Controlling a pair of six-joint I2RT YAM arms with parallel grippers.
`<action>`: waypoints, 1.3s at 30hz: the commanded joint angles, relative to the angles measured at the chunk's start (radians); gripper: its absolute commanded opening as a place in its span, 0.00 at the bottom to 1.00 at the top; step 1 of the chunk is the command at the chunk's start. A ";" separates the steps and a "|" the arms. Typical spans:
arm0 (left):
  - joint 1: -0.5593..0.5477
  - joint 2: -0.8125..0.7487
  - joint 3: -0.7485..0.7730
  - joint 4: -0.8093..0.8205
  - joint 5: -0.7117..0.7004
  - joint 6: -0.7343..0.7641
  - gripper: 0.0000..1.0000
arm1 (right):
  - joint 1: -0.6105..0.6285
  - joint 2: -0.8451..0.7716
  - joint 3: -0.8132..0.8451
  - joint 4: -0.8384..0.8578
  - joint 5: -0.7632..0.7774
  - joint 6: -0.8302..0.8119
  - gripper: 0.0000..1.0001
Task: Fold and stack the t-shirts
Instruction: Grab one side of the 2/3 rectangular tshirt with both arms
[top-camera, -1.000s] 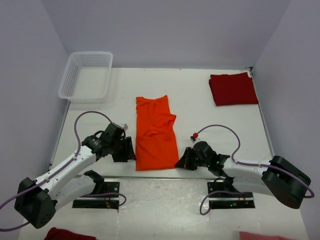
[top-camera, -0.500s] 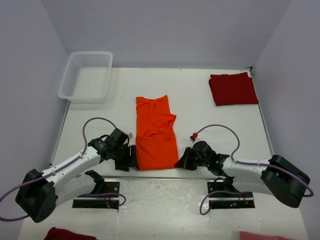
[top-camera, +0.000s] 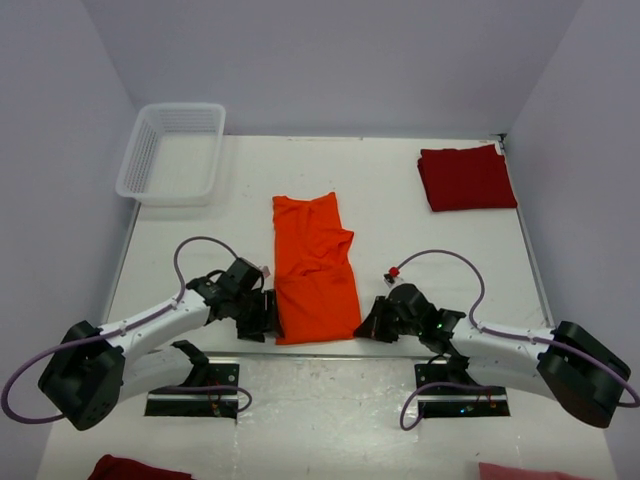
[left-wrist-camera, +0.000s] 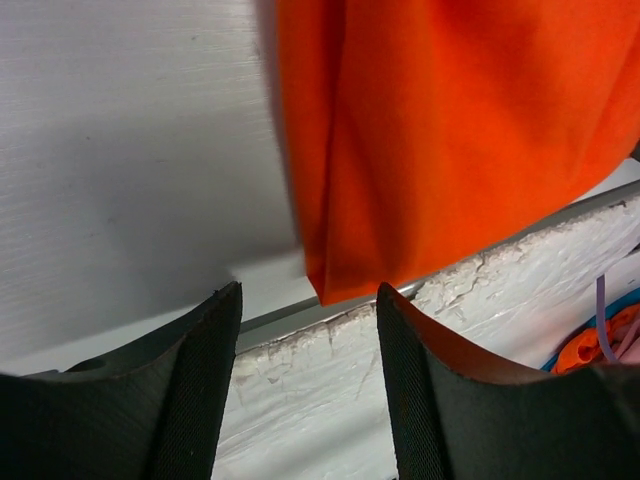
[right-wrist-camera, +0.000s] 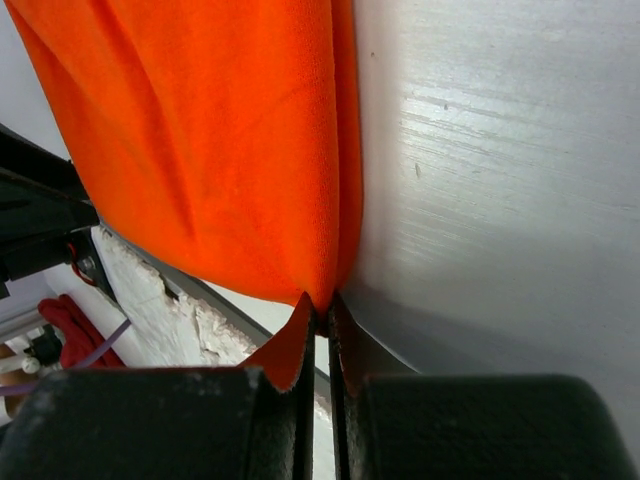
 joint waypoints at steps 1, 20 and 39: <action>-0.007 0.018 -0.019 0.058 0.024 -0.027 0.57 | 0.005 -0.026 -0.005 -0.057 0.037 -0.018 0.00; -0.057 0.101 -0.048 0.167 0.064 -0.067 0.52 | 0.019 0.030 0.030 -0.029 0.018 -0.016 0.00; -0.058 -0.237 -0.074 0.055 0.056 -0.121 0.00 | 0.128 -0.057 0.217 -0.393 0.166 -0.167 0.00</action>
